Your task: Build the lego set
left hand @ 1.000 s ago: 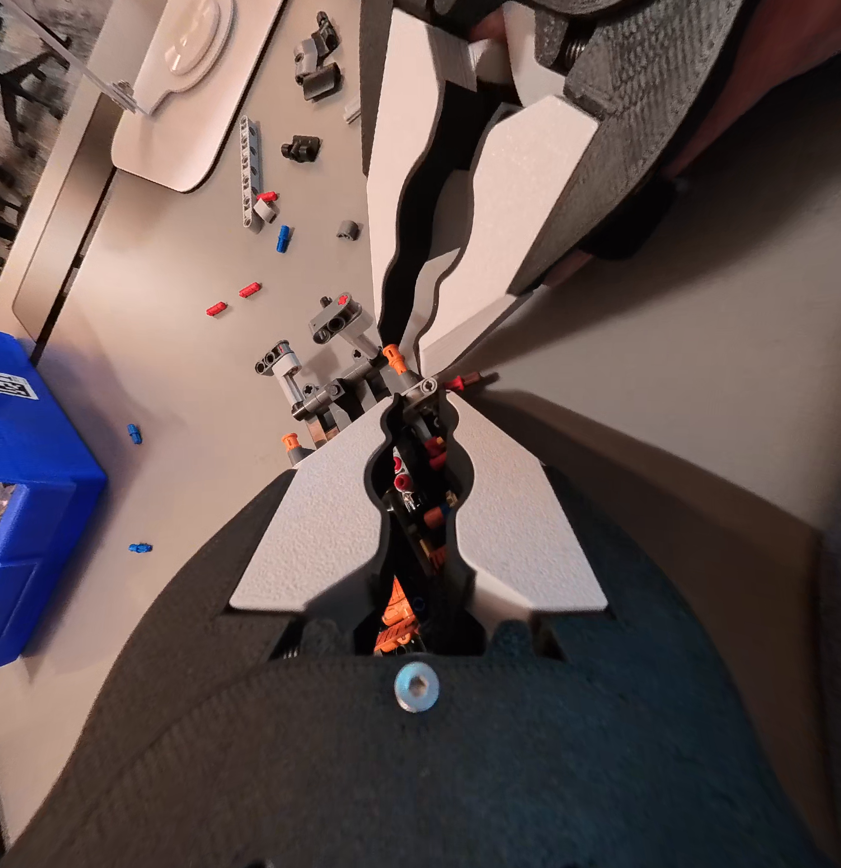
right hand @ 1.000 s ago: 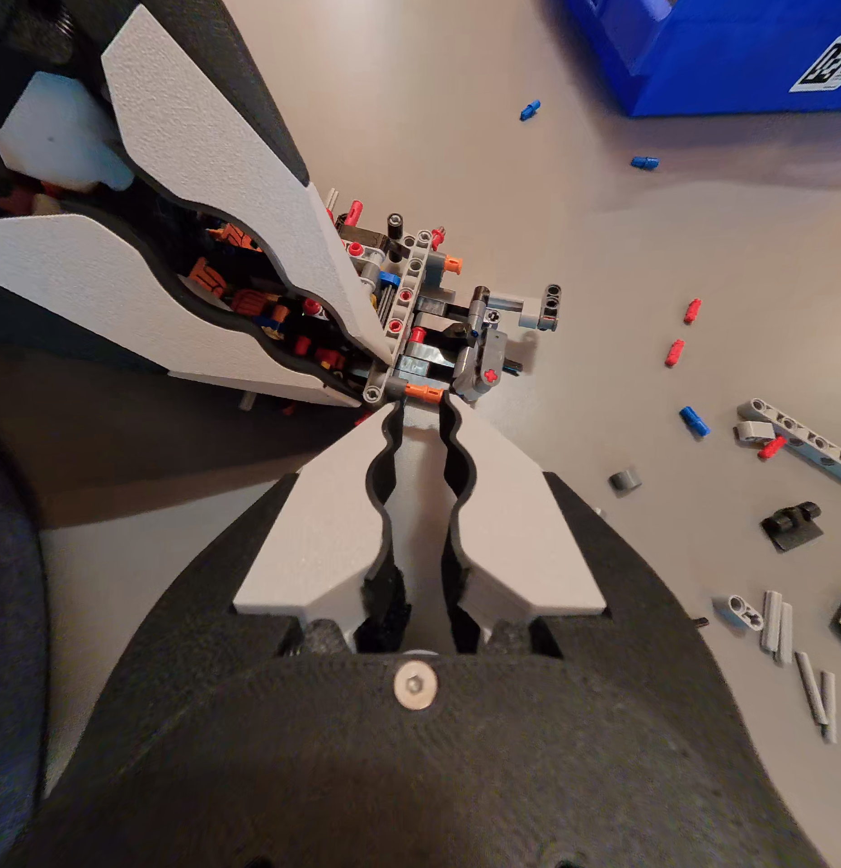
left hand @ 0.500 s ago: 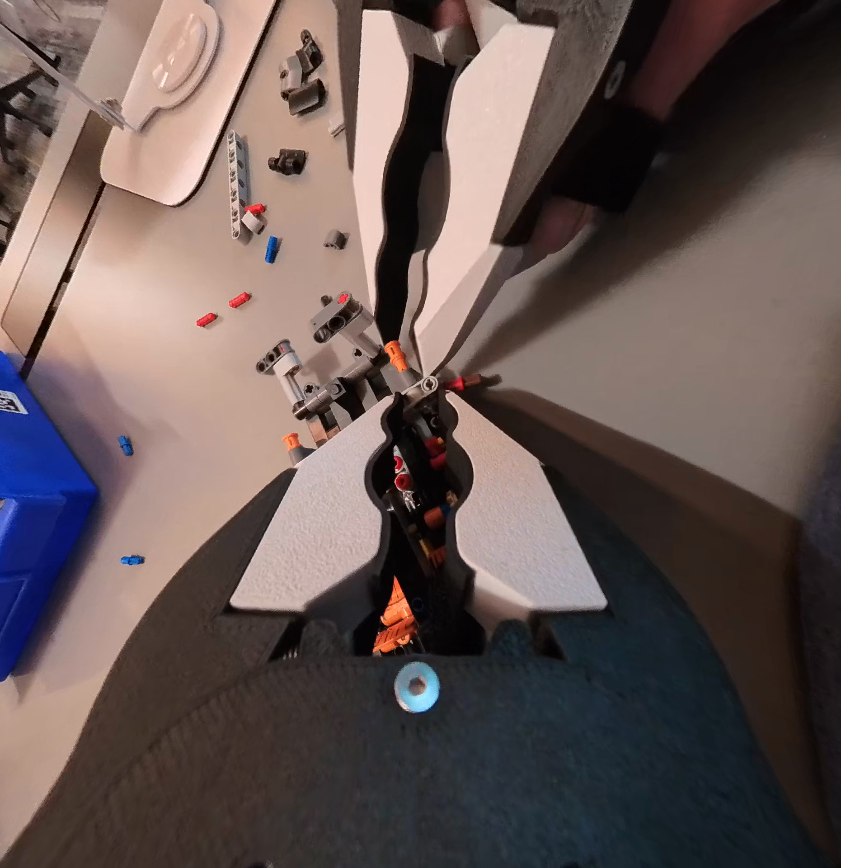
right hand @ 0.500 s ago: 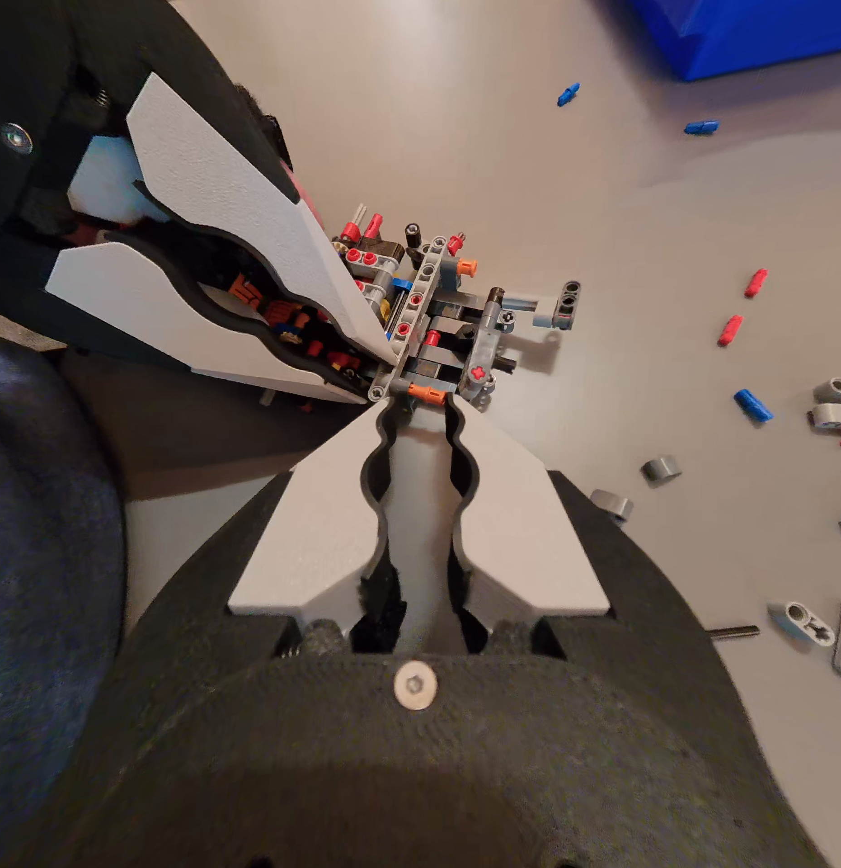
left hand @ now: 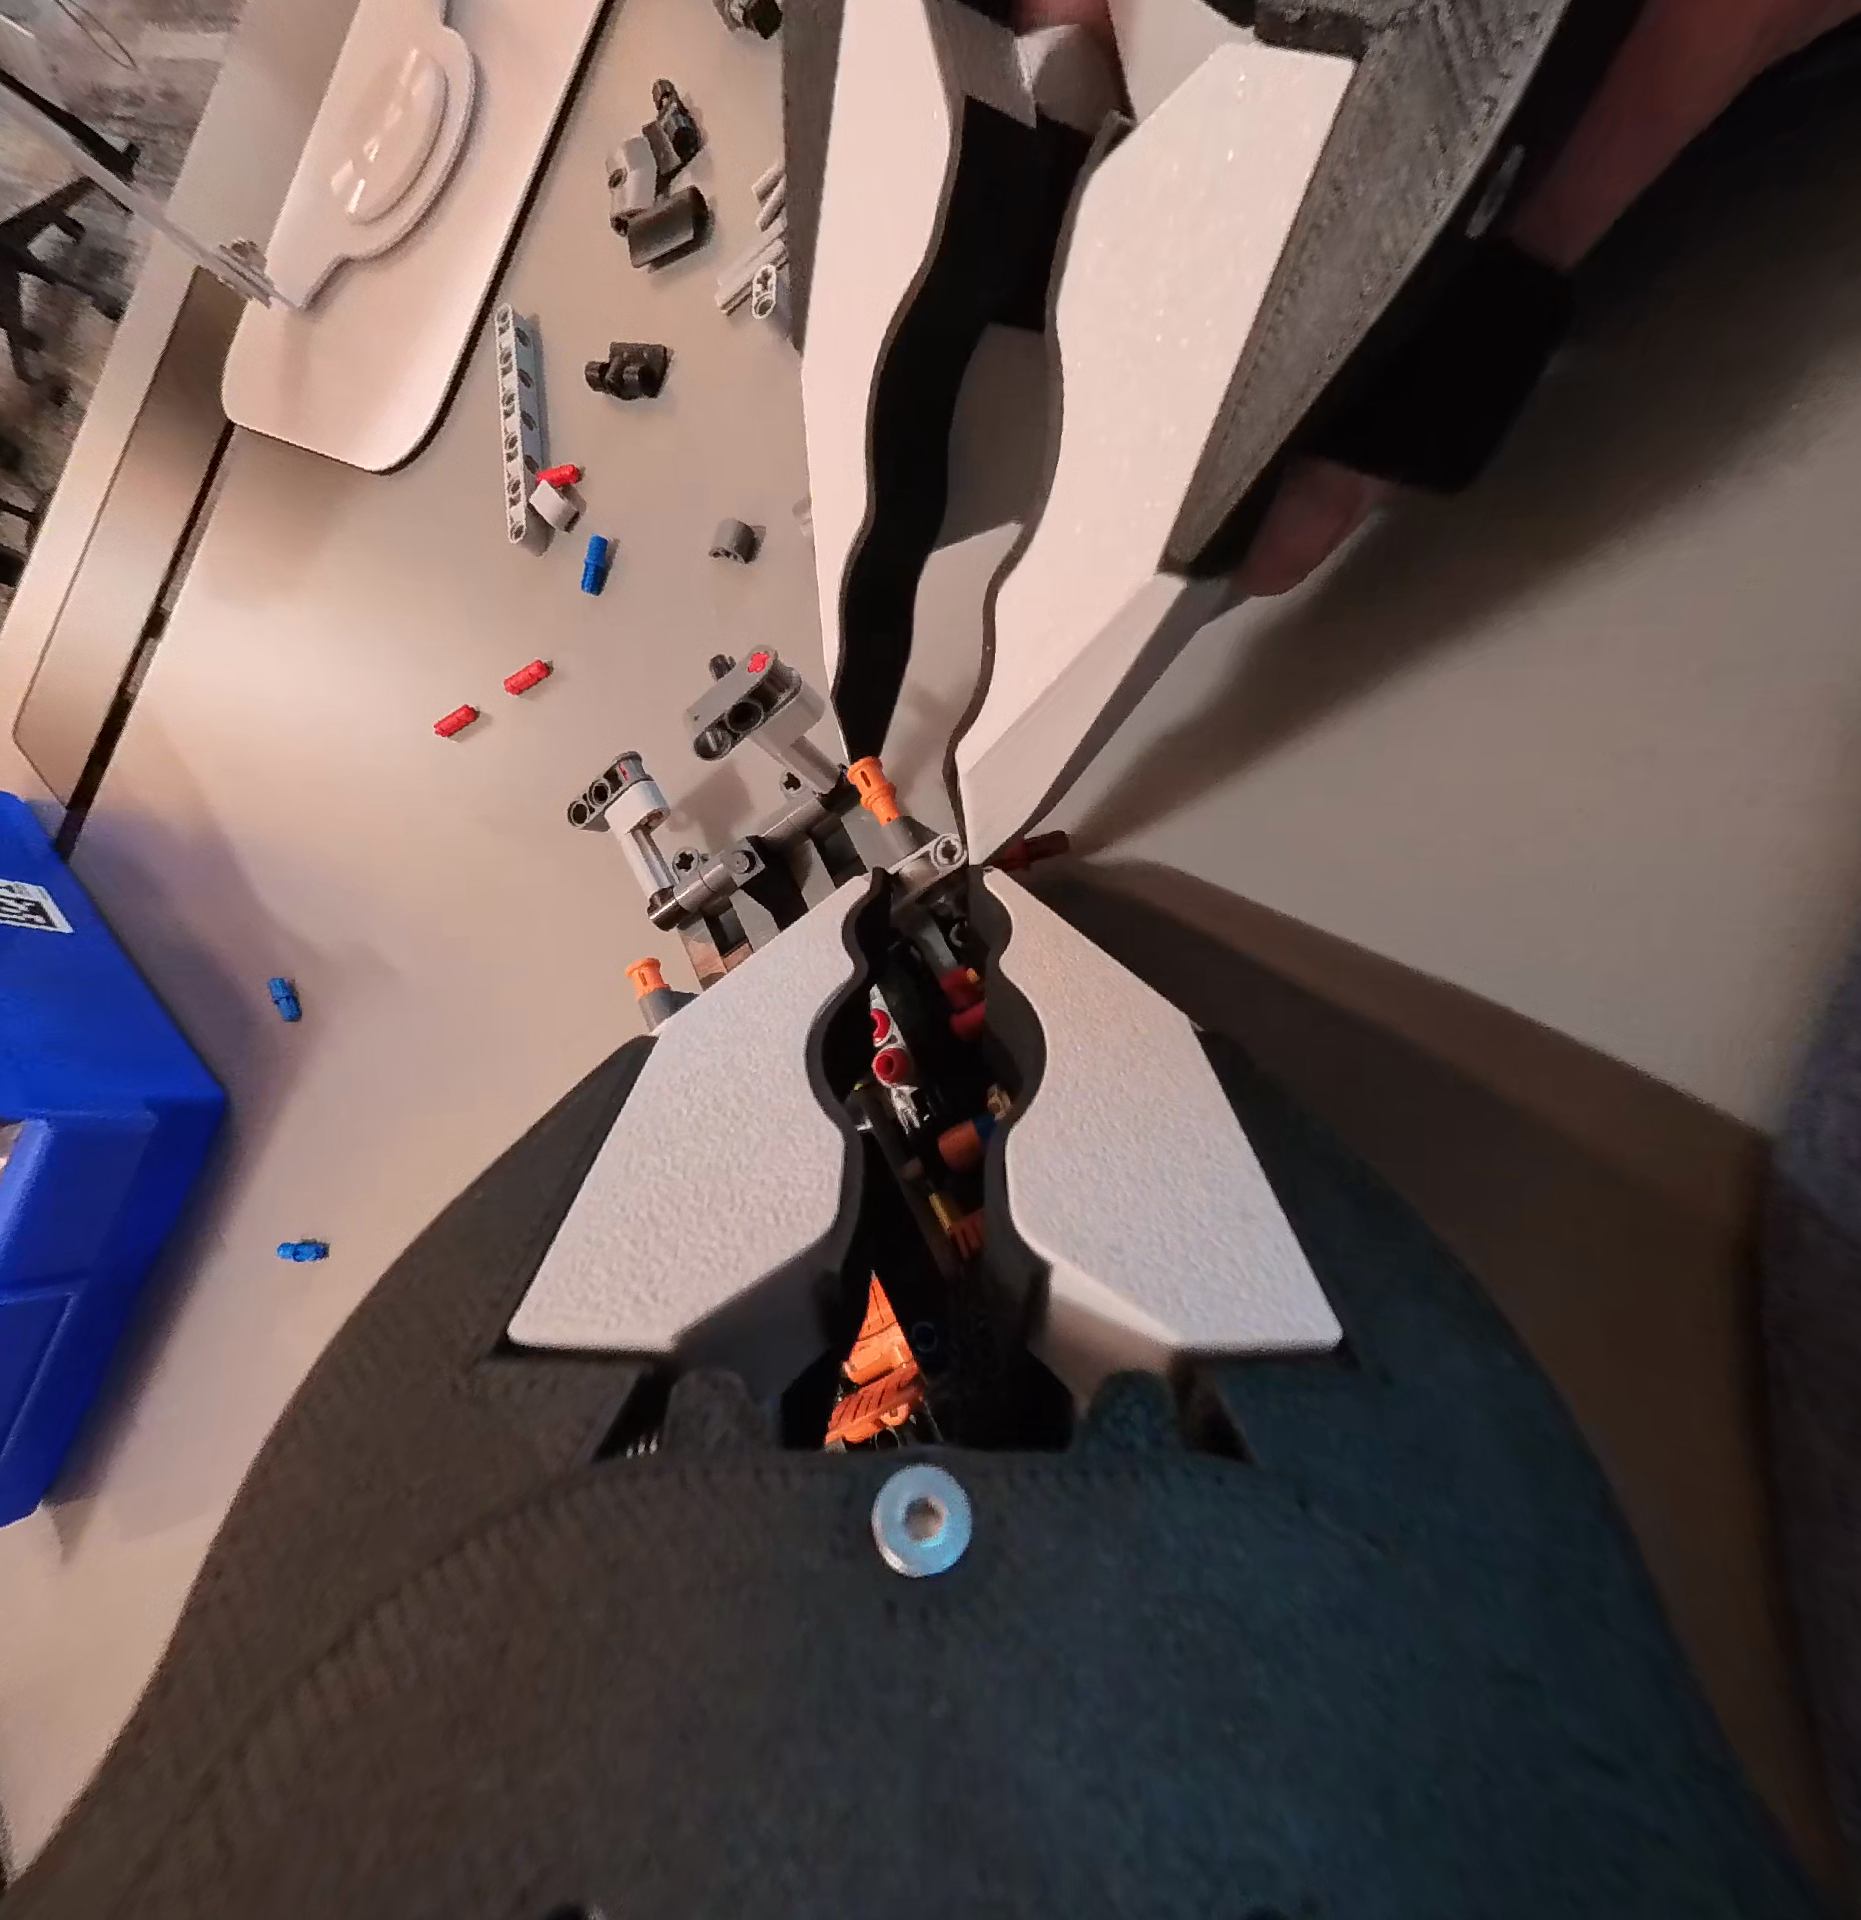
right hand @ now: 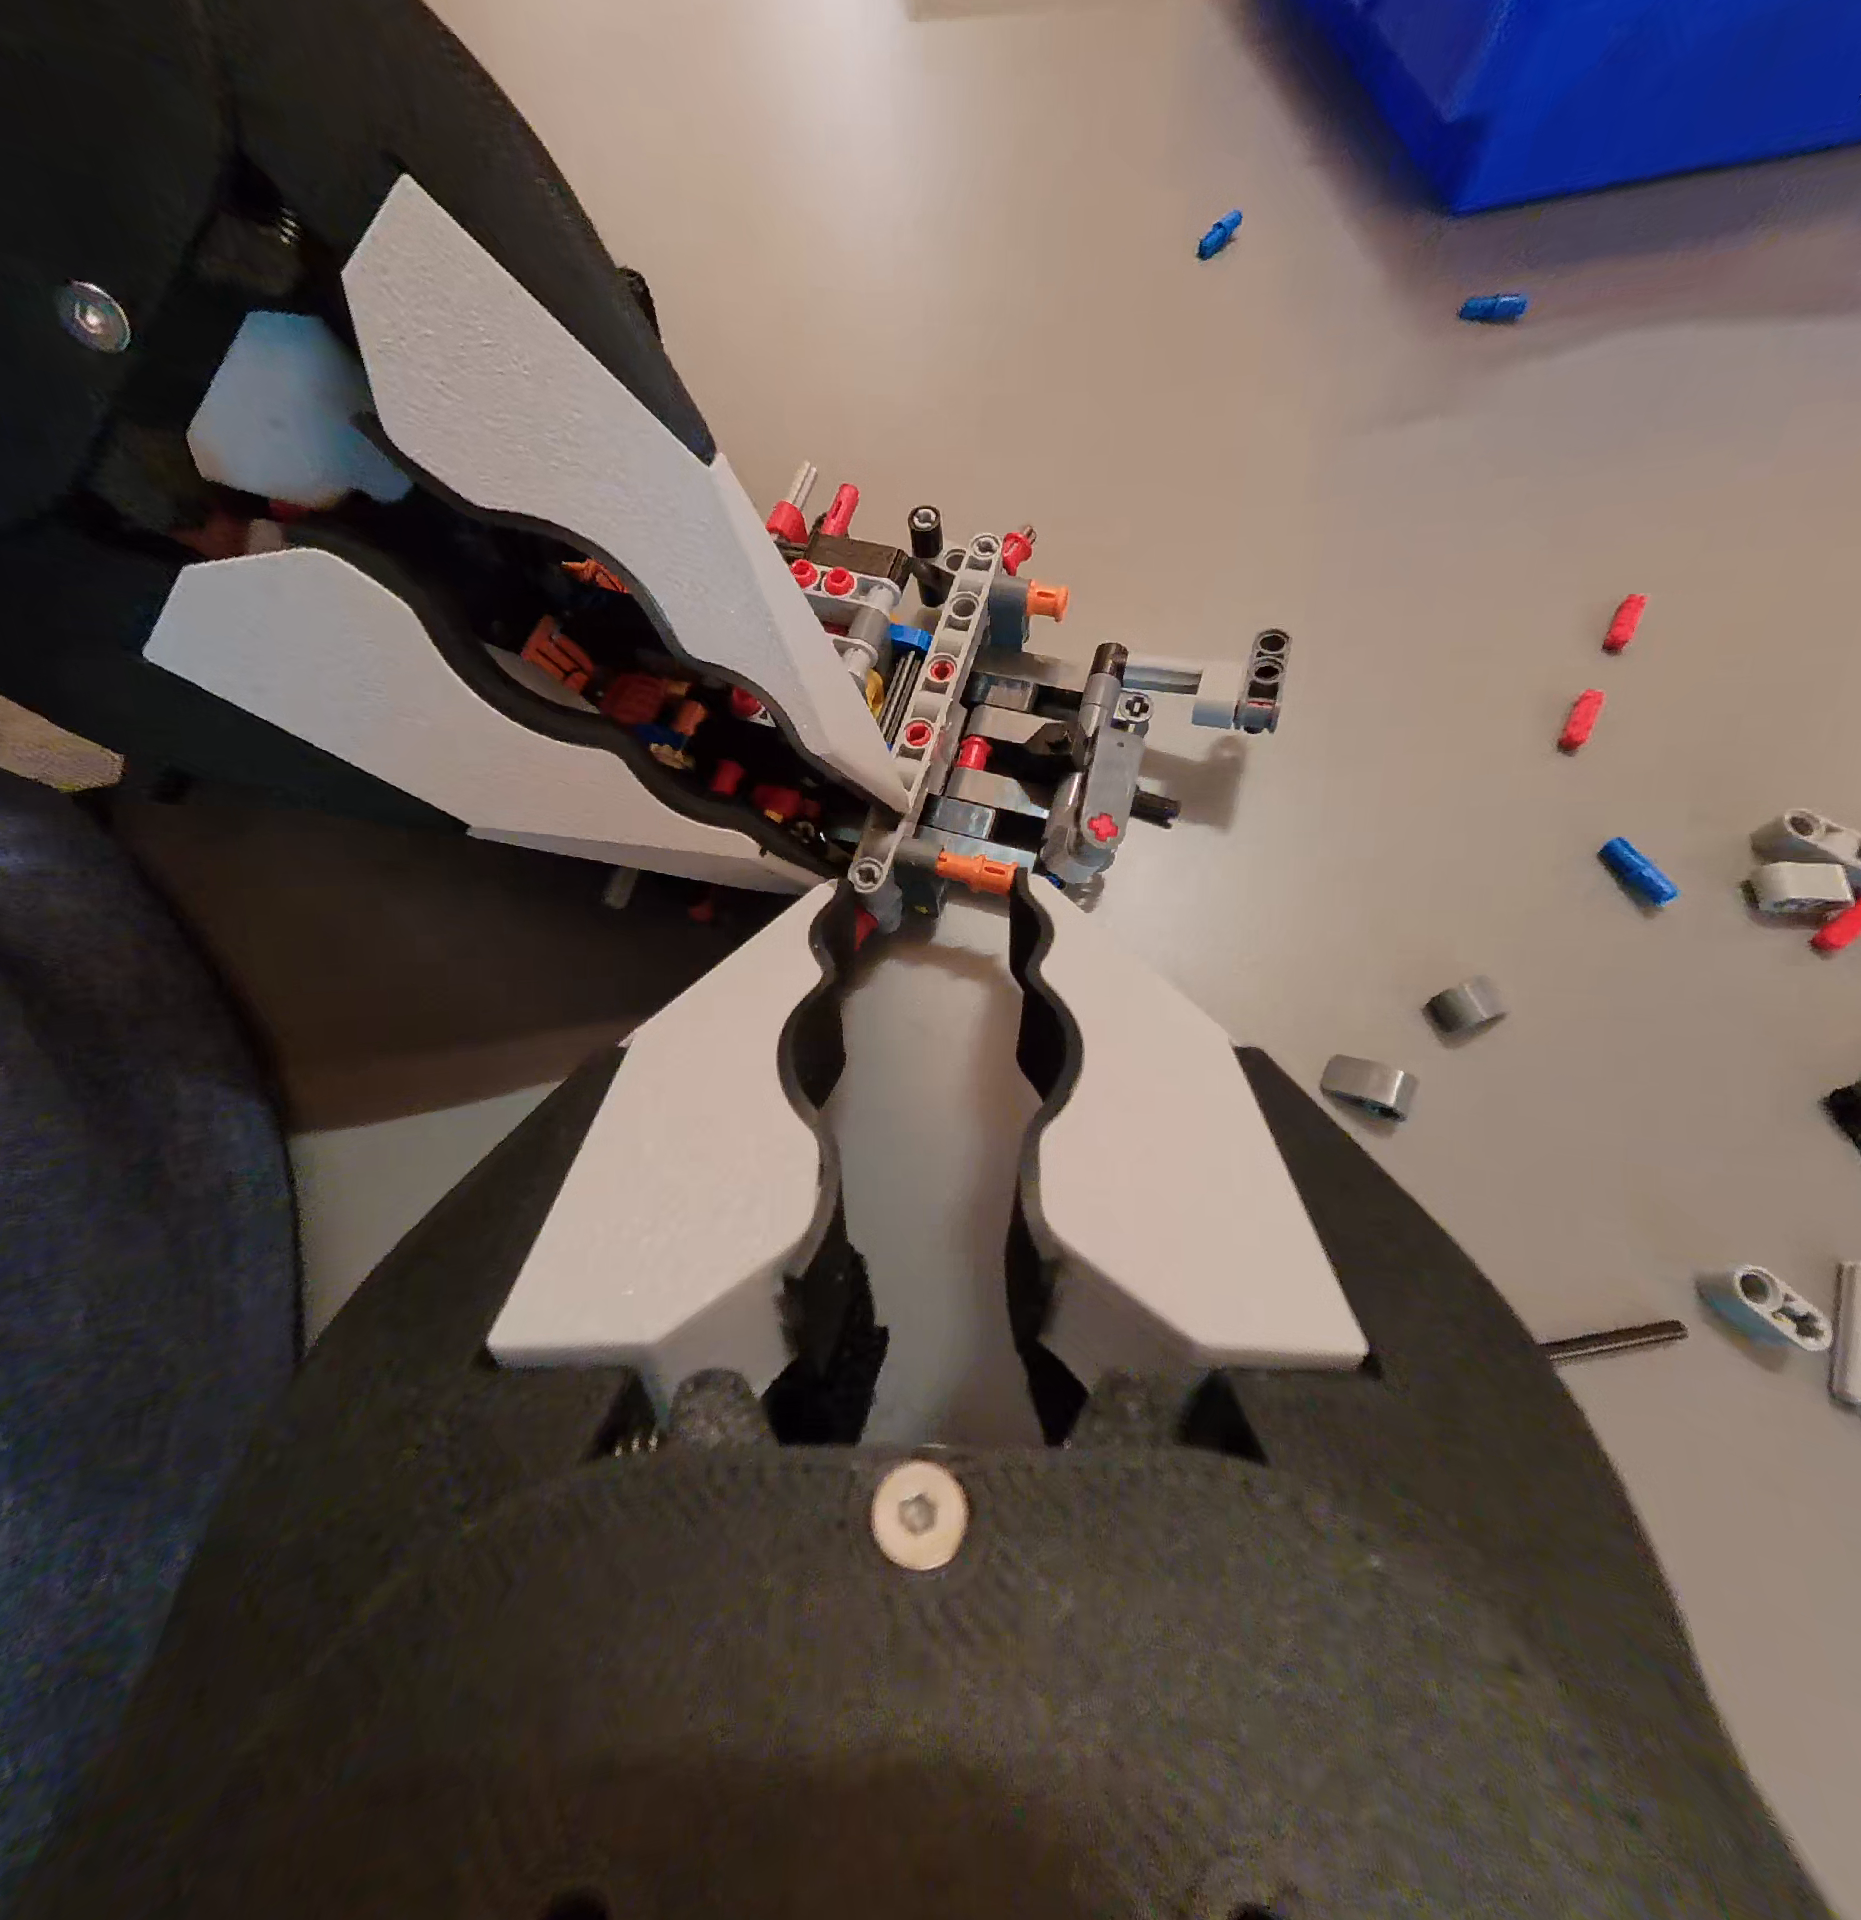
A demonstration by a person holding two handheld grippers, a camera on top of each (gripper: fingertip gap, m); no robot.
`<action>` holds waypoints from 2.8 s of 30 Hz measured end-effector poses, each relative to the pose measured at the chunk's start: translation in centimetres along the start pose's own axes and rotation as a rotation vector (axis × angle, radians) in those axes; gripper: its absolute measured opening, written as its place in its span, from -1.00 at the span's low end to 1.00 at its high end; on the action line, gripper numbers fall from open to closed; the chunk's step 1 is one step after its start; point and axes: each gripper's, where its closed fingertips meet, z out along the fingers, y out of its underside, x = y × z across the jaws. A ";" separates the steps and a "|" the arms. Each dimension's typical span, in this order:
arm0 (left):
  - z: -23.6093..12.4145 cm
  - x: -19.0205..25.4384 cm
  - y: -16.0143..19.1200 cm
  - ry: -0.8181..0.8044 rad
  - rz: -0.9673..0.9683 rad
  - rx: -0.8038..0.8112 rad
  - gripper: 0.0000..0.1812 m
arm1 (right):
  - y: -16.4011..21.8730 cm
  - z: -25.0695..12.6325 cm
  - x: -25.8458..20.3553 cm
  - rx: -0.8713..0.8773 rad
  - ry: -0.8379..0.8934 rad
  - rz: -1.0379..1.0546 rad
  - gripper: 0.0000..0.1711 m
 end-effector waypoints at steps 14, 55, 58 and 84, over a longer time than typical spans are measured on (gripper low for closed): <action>0.0 -0.1 0.2 -0.021 0.010 -0.010 -0.88 | -0.1 0.2 0.0 -0.006 0.007 -0.039 -0.69; 0.0 -0.4 0.6 -0.058 0.006 -0.024 -0.89 | -0.5 0.8 -0.2 -0.036 -0.026 -0.059 -0.71; -0.1 -0.5 0.6 -0.056 -0.002 -0.024 -0.89 | -0.5 0.8 -0.1 -0.036 -0.024 -0.059 -0.71; -0.1 -0.2 0.6 -0.051 0.015 -0.012 -0.89 | -0.2 0.6 -0.3 -0.062 0.083 -0.165 -0.72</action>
